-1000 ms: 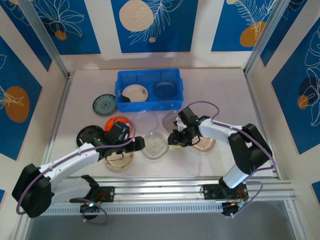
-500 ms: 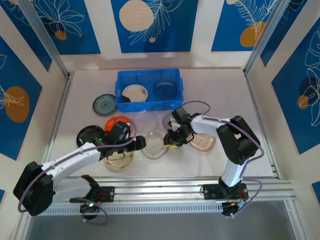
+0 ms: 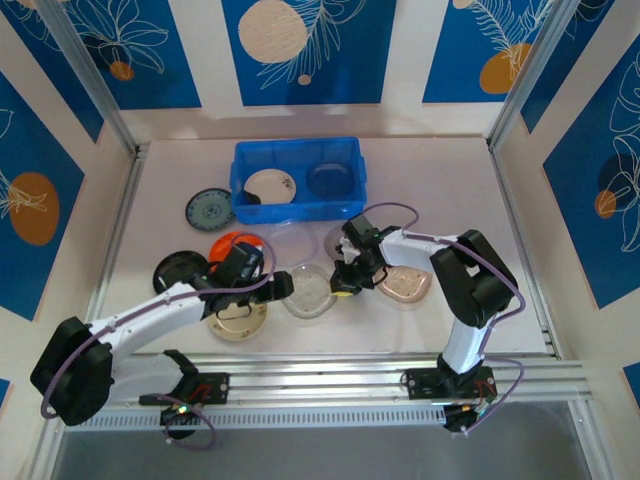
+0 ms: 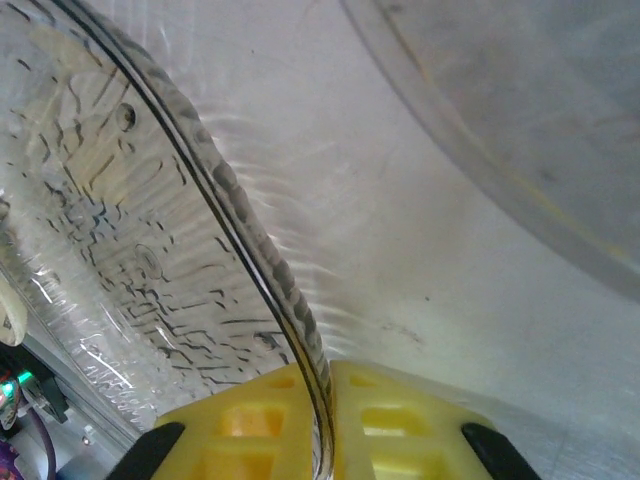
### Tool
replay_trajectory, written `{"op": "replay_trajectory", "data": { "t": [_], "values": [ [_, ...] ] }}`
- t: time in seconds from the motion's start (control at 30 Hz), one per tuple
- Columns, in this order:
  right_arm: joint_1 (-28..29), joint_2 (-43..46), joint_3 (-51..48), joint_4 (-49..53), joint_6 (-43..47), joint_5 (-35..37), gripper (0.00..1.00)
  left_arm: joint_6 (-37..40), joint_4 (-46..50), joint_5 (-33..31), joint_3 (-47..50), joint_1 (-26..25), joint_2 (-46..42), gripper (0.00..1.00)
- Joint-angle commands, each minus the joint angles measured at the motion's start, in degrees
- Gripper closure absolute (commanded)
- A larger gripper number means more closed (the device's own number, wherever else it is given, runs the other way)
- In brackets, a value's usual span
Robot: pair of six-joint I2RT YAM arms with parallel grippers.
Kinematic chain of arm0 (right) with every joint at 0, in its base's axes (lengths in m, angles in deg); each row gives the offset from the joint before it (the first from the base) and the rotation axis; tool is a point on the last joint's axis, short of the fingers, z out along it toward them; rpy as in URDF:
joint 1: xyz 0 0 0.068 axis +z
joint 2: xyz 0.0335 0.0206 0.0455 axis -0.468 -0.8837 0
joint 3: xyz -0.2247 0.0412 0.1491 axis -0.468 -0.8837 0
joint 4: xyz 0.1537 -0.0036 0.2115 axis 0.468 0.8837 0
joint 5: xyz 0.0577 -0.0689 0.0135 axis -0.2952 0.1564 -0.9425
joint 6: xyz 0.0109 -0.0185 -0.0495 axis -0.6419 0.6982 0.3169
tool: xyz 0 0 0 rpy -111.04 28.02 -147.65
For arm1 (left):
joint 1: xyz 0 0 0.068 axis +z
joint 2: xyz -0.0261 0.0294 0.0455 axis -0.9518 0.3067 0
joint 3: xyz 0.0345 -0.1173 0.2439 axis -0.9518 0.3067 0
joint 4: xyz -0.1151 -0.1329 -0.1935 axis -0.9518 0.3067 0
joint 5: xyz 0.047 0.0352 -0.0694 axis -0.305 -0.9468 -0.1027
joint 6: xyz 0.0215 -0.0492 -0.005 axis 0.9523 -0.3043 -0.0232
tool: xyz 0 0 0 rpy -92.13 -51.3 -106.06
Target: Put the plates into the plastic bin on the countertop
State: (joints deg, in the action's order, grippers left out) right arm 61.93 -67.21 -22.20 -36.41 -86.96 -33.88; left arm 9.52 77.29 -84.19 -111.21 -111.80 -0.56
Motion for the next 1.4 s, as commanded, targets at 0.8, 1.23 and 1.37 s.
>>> {"op": "replay_trajectory", "data": {
  "t": [0.8, 1.23, 1.37],
  "values": [
    [-0.3, 19.6, -0.2, 13.4, 7.4, -6.6, 1.0, 14.9, 7.9, 3.2, -16.5, -0.3, 9.1, 0.32],
    [-1.3, 20.2, 0.5, 12.7, 6.8, -6.6, 1.0, 14.3, 6.7, 6.3, -16.1, -0.3, 9.0, 0.8],
    [-1.7, 19.6, 1.1, 11.7, 5.9, -6.7, 1.0, 14.0, 7.1, 5.3, -16.0, -0.3, 8.5, 1.0]
  ]
}}
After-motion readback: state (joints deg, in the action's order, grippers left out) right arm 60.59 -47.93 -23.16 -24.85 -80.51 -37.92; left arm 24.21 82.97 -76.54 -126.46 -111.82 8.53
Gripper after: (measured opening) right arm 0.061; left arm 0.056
